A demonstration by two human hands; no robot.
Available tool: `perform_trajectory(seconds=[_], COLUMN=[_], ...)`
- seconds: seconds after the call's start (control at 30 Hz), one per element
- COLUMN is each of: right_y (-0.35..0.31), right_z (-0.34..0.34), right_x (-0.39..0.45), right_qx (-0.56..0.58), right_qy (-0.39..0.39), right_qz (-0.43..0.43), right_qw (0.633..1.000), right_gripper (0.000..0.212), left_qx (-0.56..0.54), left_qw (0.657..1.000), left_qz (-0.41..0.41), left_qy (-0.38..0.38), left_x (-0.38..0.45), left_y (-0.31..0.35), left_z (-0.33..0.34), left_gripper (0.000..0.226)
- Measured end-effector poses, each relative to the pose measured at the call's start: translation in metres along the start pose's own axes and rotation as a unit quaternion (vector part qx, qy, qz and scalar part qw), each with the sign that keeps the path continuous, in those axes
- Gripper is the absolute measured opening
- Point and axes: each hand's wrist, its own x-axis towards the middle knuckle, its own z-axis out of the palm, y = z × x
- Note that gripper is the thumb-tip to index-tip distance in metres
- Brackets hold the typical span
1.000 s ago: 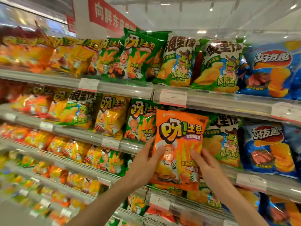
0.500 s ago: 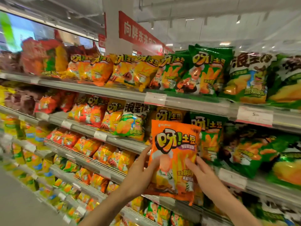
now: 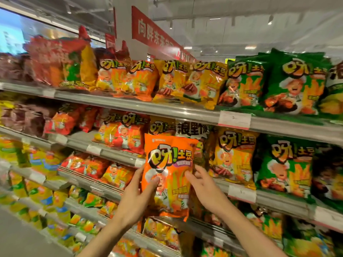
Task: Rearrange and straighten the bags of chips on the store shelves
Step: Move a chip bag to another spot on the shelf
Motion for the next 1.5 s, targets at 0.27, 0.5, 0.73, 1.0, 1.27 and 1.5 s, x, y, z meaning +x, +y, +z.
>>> perform_trajectory(seconds=[0.27, 0.5, 0.73, 1.0, 1.27, 1.5], right_y=[-0.007, 0.002, -0.015, -0.032, -0.014, 0.007], right_z=[-0.015, -0.010, -0.007, -0.029, -0.050, -0.070], right_x=[0.087, 0.133, 0.135, 0.095, 0.024, -0.025], right_qx=[-0.193, -0.190, -0.222, -0.252, -0.246, -0.203], right_qy=[0.182, 0.169, 0.226, 0.267, 0.325, 0.373], right_qz=[0.015, 0.049, -0.011, 0.000, 0.001, 0.025], right_qw=[0.964, 0.966, 0.948, 0.930, 0.913, 0.905], right_gripper=[0.087, 0.090, 0.089, 0.085, 0.083, 0.084], left_qx=[-0.017, 0.026, 0.001, -0.066, -0.018, 0.001], left_qw=[0.999, 0.997, 0.997, 0.997, 0.997, 0.994], left_qz=[-0.001, 0.016, 0.011, 0.026, 0.075, 0.103], left_qy=[0.042, 0.070, 0.075, 0.021, 0.011, 0.031], left_x=[0.056, 0.108, 0.122, 0.137, 0.160, 0.166], left_y=[-0.010, -0.032, -0.038, -0.021, -0.031, -0.008], left_z=[-0.027, -0.044, -0.043, -0.027, 0.013, 0.082], left_gripper=[0.033, 0.064, 0.048, 0.065, 0.062, 0.066])
